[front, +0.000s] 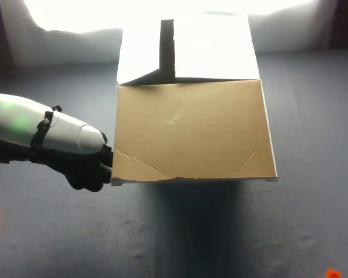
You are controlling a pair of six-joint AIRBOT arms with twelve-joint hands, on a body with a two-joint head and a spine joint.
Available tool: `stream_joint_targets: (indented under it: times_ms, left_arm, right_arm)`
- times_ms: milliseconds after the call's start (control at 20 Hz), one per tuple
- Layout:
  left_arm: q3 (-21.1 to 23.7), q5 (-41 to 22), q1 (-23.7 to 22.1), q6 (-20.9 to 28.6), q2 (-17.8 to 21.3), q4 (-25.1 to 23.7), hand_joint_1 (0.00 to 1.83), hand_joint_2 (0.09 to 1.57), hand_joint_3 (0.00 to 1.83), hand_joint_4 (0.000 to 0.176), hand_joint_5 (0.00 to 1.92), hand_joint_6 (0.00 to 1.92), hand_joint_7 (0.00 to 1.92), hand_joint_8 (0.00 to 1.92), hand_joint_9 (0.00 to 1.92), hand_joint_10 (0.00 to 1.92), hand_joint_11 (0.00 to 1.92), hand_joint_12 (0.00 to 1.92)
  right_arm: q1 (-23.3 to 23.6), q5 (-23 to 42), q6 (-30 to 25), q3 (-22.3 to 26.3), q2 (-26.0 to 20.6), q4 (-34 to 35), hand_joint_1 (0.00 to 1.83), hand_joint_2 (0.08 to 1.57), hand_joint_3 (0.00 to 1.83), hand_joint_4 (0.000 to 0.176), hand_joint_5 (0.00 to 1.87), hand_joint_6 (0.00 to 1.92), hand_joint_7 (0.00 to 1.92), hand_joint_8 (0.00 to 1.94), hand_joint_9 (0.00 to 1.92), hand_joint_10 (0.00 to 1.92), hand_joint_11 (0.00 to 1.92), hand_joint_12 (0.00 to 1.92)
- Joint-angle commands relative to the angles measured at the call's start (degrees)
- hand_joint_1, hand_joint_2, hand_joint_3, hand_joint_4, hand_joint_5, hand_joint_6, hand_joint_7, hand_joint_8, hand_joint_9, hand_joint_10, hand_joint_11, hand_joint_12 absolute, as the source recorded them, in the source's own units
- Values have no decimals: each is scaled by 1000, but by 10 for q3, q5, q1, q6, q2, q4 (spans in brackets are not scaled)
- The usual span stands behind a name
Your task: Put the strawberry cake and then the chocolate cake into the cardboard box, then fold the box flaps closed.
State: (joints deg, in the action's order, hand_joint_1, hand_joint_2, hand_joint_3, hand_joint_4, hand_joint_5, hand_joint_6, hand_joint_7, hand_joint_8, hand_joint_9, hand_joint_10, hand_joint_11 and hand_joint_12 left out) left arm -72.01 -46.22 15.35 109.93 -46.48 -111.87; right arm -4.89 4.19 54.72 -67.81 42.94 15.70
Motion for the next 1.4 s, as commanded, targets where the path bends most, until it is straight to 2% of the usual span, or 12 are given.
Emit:
stream_joint_targets:
  times_ms: [0,250,500,700,800,850,1150,1250,1350]
  left_arm:
    - [1,-1,-3,7,0,40,173,1161,2,17,344,0,473,0,511,0,20,1181]
    - [14,-9,-8,11,3,48,190,1150,0,12,374,8,478,1,524,4,32,1171]
    - [10,-21,-36,17,4,50,205,1154,0,10,356,0,482,4,523,3,63,1133]
    - [5,-26,-63,24,3,50,187,1162,3,10,341,0,467,0,509,0,56,1117]
    - [0,-26,-79,31,3,48,179,1158,1,15,334,0,458,0,509,1,56,1115]
    - [-4,-26,-88,35,2,47,166,1162,2,11,335,0,455,0,509,1,54,1115]
    - [-22,-26,-134,50,-6,44,170,1159,0,24,310,0,457,3,510,3,50,1109]
    - [-25,-26,-147,50,-9,44,179,1155,0,21,312,4,456,2,517,5,63,1112]
    - [-27,-23,-157,49,-11,44,183,1153,0,14,333,3,435,0,508,0,68,1080]
  right_arm:
    - [0,115,-2,5,-17,4,263,1218,1,0,257,4,297,2,251,158,0,1019]
    - [-11,99,0,21,-23,3,238,1221,2,0,227,2,306,4,256,150,0,955]
    - [-16,95,3,23,-25,3,276,1216,0,0,218,0,302,0,246,136,0,926]
    - [-19,94,6,28,-27,3,321,1208,0,0,241,8,325,4,273,141,0,978]
    - [-19,94,6,32,-29,3,320,1203,0,0,255,12,339,8,279,141,0,992]
    - [-20,94,7,35,-30,3,325,1203,0,0,261,14,342,9,276,140,0,994]
    - [-23,94,9,40,-33,1,327,1210,1,0,262,10,329,4,284,129,0,1007]
    - [-24,94,9,41,-33,1,311,1221,4,0,244,1,311,1,272,118,0,966]
    - [-25,94,9,42,-34,1,295,1213,0,0,268,9,328,5,306,123,0,1082]
